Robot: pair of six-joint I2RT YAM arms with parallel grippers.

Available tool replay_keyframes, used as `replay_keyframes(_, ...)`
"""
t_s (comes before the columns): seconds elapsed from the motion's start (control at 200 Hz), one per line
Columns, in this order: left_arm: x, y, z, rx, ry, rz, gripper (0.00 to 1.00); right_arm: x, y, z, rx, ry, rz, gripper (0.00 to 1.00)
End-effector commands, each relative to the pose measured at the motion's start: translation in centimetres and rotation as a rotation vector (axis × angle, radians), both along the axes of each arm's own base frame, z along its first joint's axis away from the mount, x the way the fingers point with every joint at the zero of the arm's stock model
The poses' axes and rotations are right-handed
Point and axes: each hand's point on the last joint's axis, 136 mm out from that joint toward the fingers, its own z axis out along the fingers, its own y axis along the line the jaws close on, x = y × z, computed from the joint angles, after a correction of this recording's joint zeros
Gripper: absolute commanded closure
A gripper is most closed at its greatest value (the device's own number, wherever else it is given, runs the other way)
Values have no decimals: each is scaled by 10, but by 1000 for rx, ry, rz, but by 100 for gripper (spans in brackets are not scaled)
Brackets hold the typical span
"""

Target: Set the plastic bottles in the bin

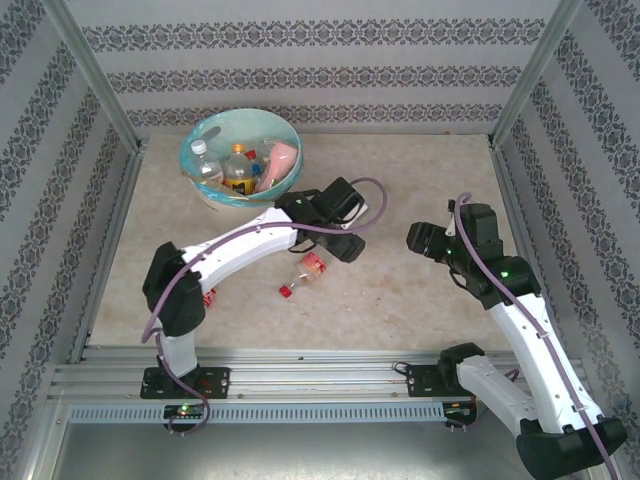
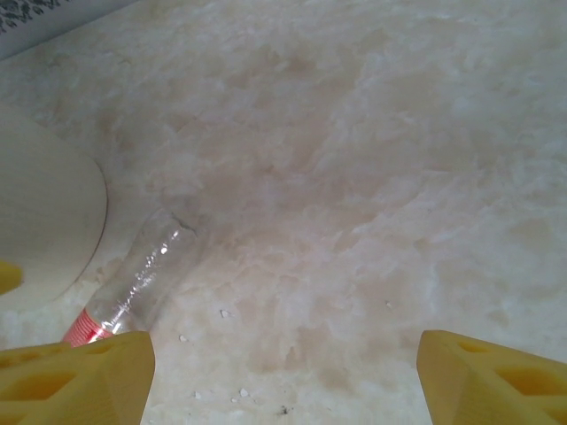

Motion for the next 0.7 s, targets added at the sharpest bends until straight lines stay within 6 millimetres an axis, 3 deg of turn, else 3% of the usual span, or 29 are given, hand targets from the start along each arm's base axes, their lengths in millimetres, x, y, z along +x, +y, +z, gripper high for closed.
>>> replay_keyframes(0.0,9,2,-35,88,2,19,21,-6,0,-1,3,10,19,22)
replay_keyframes(0.255,52,19,-64,148,-5,106,19,-8,4,2,16,-6,41,23)
replay_keyframes(0.52,63,32,-113,160,96,148,21,-9,10,-2,56,-3,55,25)
replay_keyframes(0.694,63,44,-127,191,95,170,23,-11,11,-2,65,-6,56,25)
